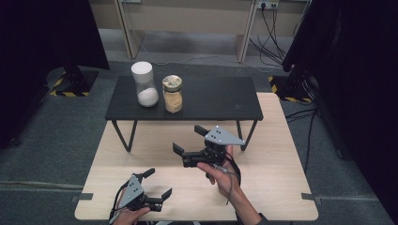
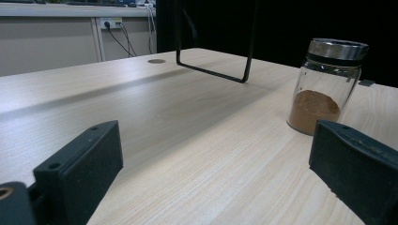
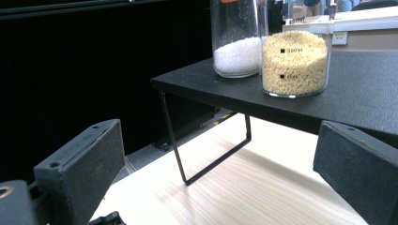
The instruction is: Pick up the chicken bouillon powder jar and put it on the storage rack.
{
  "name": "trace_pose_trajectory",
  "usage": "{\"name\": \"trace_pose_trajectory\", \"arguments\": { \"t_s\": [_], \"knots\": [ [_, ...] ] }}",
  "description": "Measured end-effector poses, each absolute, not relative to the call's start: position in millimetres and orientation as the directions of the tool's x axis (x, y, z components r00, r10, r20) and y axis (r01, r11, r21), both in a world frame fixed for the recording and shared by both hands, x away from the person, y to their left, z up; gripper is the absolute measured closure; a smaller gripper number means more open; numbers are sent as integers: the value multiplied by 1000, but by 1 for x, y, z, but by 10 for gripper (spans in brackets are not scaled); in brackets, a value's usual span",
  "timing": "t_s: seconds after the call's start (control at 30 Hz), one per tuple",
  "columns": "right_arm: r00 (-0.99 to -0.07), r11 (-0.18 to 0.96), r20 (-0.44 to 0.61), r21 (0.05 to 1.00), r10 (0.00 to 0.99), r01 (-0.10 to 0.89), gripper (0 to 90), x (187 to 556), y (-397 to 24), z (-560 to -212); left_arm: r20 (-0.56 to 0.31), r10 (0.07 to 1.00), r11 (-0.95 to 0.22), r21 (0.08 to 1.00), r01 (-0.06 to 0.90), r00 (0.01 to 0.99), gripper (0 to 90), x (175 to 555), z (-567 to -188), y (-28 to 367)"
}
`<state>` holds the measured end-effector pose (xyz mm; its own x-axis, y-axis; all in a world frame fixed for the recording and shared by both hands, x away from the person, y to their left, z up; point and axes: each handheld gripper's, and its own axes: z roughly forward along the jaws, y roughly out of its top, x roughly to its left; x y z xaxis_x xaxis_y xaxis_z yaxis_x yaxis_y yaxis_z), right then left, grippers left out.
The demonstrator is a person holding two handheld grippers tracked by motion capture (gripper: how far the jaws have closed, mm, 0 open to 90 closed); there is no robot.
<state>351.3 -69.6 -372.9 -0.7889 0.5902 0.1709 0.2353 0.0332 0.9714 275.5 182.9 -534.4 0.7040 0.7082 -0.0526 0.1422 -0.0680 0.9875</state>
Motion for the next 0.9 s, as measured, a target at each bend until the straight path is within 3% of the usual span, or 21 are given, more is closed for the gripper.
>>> {"name": "trace_pose_trajectory", "arguments": {
  "t_s": [0.9],
  "knots": [
    [-774, 23, 180, 970, 607, 243, 26, 340, -84, -394, -51, 709, -68, 988, 141, 703, 23, 276, -534, 183]
  ]
}}
